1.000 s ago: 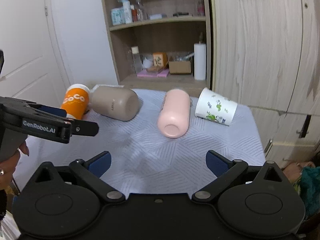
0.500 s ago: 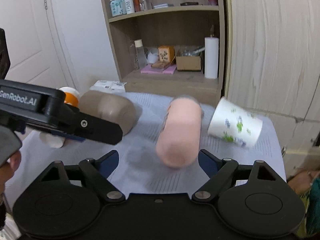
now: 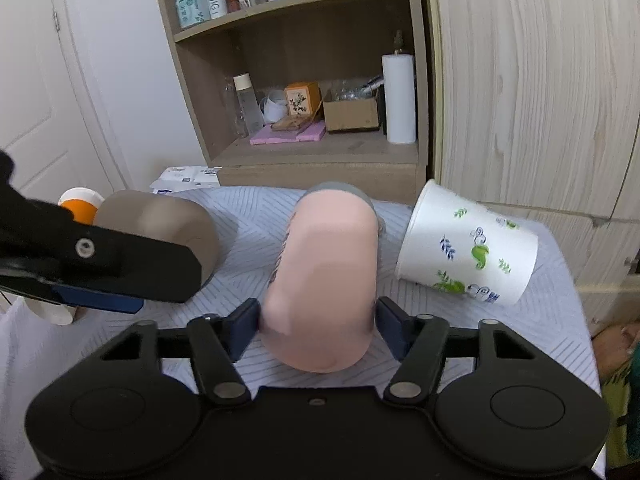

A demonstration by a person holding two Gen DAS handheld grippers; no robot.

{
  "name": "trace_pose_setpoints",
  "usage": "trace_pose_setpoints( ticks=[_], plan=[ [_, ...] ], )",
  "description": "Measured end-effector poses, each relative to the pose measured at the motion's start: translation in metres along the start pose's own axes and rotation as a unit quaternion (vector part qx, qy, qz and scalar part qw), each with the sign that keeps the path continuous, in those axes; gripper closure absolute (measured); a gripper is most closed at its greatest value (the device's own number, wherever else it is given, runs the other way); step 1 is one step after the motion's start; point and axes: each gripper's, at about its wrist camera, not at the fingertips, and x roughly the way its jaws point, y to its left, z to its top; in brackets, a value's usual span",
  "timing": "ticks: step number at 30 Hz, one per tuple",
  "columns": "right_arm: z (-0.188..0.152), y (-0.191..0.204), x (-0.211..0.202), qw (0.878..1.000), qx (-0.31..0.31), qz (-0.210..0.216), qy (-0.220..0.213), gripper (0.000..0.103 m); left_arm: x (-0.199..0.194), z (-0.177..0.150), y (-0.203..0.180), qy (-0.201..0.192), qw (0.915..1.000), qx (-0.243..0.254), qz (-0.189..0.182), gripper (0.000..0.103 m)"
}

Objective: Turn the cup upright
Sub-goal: 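Move the right tool to the lying pink bottle while the left tool approaches it too, then close the right gripper on the pink bottle while the left gripper closes on it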

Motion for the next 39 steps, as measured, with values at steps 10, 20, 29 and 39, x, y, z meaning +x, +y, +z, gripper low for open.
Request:
trace_pose_setpoints(
  ticks=[10, 20, 29, 39],
  plan=[
    [-0.017, 0.008, -0.022, 0.998, 0.052, 0.025, -0.004, 0.035, -0.003, -0.01, 0.004, 0.008, 1.0, -0.002, -0.006, 0.007],
    [-0.047, 0.018, -0.041, 0.994, 0.097, 0.055, 0.0, 0.035, -0.018, -0.023, 0.016, 0.025, 0.999, -0.017, -0.033, 0.007],
    [-0.053, 0.042, -0.052, 0.992, 0.09, 0.083, 0.024, 0.035, -0.041, -0.045, 0.036, 0.024, 0.998, -0.012, -0.057, 0.011],
    [-0.067, 0.069, -0.062, 0.988, 0.079, 0.12, 0.051, 0.035, -0.039, -0.061, 0.055, 0.033, 0.9959, -0.044, -0.071, 0.018]
  ],
)
